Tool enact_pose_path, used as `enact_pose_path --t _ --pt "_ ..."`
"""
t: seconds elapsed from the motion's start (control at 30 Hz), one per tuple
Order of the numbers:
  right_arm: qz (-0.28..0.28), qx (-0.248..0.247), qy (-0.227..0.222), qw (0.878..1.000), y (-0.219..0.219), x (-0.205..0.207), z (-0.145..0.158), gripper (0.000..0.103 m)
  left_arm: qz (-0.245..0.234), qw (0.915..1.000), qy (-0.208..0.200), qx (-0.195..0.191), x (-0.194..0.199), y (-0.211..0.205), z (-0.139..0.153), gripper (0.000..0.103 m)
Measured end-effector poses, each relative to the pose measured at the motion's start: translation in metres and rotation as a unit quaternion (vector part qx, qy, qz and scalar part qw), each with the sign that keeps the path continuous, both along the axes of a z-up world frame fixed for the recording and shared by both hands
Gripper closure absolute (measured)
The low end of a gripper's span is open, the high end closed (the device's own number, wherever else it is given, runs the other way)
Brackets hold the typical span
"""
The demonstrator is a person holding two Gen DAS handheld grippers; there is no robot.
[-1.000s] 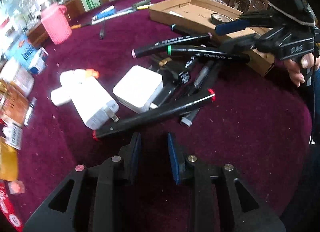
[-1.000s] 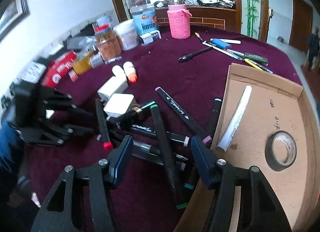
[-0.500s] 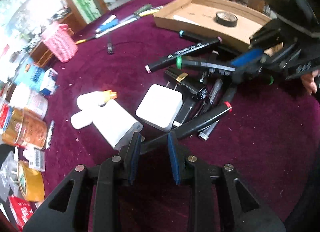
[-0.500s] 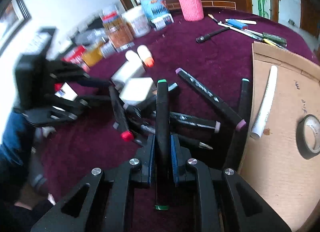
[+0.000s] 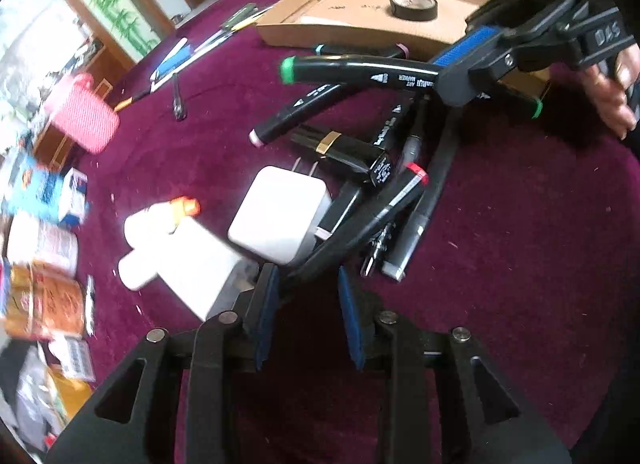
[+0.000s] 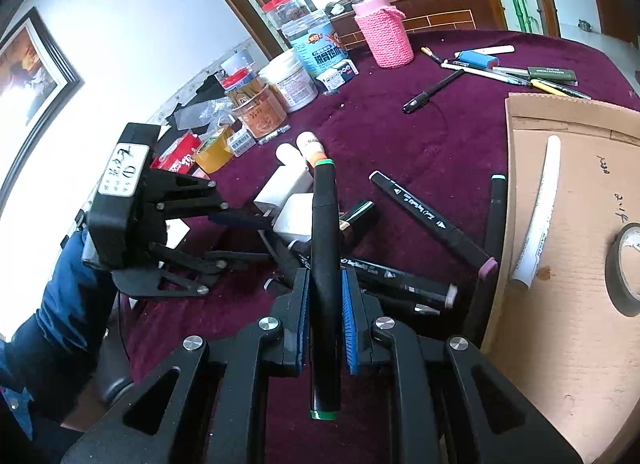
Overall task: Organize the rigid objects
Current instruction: 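Grasp the red-capped black marker with the left tool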
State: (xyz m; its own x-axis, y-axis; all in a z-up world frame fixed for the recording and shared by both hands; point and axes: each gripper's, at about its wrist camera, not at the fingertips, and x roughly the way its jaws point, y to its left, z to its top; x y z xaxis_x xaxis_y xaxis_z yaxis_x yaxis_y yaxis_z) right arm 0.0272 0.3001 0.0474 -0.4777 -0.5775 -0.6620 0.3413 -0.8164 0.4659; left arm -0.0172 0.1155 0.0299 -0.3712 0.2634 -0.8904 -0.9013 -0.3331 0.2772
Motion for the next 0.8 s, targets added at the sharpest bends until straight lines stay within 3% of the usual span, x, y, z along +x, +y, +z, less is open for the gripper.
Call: enact_pose_path --t 0.07,0.17,0.2,0.33,0.5,0.6,0.67,0.8 --pt "-0.005 0.001 -0.003 1.000 0.002 -0.001 -0.001 0.090 -0.011 0.9996 0.015 -0.022 0.003 0.010 -0.007 0.073" --pt "-0.012 0.000 -0.008 1.000 0.006 -0.002 -0.004 0.090 0.011 0.9993 -0.014 -0.033 -0.003 0.012 -0.004 0.073" --pt "-0.015 -0.003 -0.010 1.000 0.008 -0.003 -0.004 0.090 0.018 0.9989 -0.024 -0.035 -0.003 0.010 -0.003 0.078" --pt "-0.016 -0.007 -0.005 1.000 0.011 -0.002 0.000 0.090 0.075 0.9955 -0.056 -0.015 0.011 -0.009 -0.003 0.085" --pt "-0.009 0.020 -0.007 1.000 0.002 0.000 -0.001 0.090 0.171 0.9830 -0.065 0.018 0.037 -0.026 -0.002 0.089" --pt "0.008 0.055 -0.014 0.998 -0.013 0.002 -0.009 0.090 0.231 0.9698 -0.070 0.037 0.037 -0.031 -0.002 0.089" --pt "0.014 0.075 -0.018 0.997 -0.021 0.002 -0.013 0.090 0.253 0.9625 -0.086 0.047 0.033 -0.032 -0.002 0.088" --pt "0.017 0.108 -0.009 0.994 -0.030 0.006 -0.017 0.090 0.262 0.9593 -0.088 0.058 0.026 -0.029 -0.003 0.084"
